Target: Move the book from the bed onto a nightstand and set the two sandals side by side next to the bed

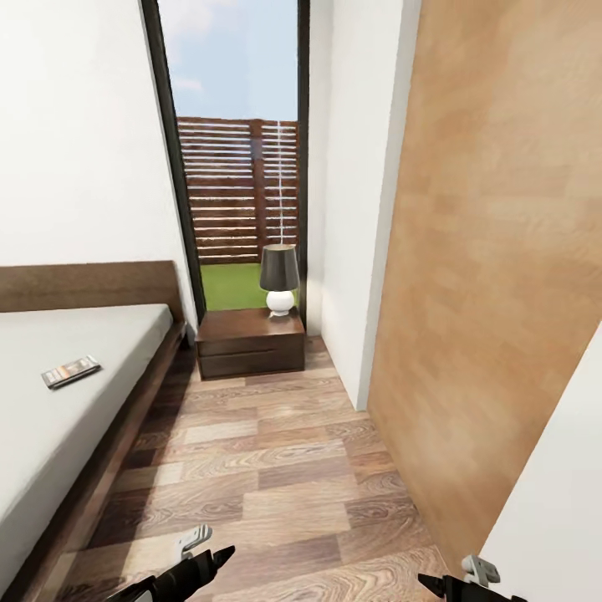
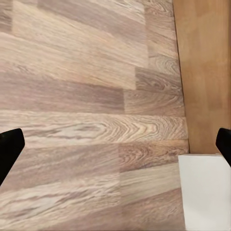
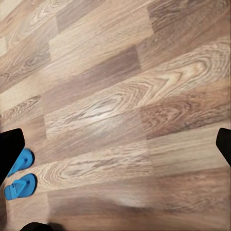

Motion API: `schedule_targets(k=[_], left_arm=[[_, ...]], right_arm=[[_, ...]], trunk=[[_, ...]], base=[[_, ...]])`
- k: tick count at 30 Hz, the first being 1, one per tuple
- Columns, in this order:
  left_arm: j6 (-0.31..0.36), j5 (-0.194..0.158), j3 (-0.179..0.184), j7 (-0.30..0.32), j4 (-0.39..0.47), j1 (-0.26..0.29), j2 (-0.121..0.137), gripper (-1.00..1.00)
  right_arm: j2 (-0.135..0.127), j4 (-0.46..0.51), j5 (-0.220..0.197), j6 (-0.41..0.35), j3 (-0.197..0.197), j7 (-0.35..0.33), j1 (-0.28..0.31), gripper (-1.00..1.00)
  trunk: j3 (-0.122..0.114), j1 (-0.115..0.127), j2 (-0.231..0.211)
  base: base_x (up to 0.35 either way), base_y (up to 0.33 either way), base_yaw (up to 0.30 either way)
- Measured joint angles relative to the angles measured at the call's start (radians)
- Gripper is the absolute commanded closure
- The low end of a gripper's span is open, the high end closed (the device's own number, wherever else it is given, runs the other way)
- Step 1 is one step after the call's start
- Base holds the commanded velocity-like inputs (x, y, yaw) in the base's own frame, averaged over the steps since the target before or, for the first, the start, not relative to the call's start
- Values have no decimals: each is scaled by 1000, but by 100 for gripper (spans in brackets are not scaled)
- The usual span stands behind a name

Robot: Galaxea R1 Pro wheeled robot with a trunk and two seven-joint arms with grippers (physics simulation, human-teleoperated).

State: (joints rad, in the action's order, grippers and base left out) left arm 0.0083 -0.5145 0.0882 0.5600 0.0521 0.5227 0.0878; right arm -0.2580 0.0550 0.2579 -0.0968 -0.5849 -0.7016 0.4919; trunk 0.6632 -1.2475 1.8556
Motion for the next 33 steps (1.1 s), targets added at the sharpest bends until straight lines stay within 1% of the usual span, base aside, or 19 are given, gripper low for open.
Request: schedule_targets(k=[6, 33], left_arm=[[0, 0, 0, 0, 0, 0, 0, -100], [0, 0, 0, 0, 0, 0, 0, -100]], right_arm=[[0, 0, 0, 0, 0, 0, 0, -100], [0, 0, 1, 0, 0, 1, 0, -100]], trunk=[[0, 0, 0], [0, 0, 0]], base=[[0, 0, -73], [0, 0, -1]])
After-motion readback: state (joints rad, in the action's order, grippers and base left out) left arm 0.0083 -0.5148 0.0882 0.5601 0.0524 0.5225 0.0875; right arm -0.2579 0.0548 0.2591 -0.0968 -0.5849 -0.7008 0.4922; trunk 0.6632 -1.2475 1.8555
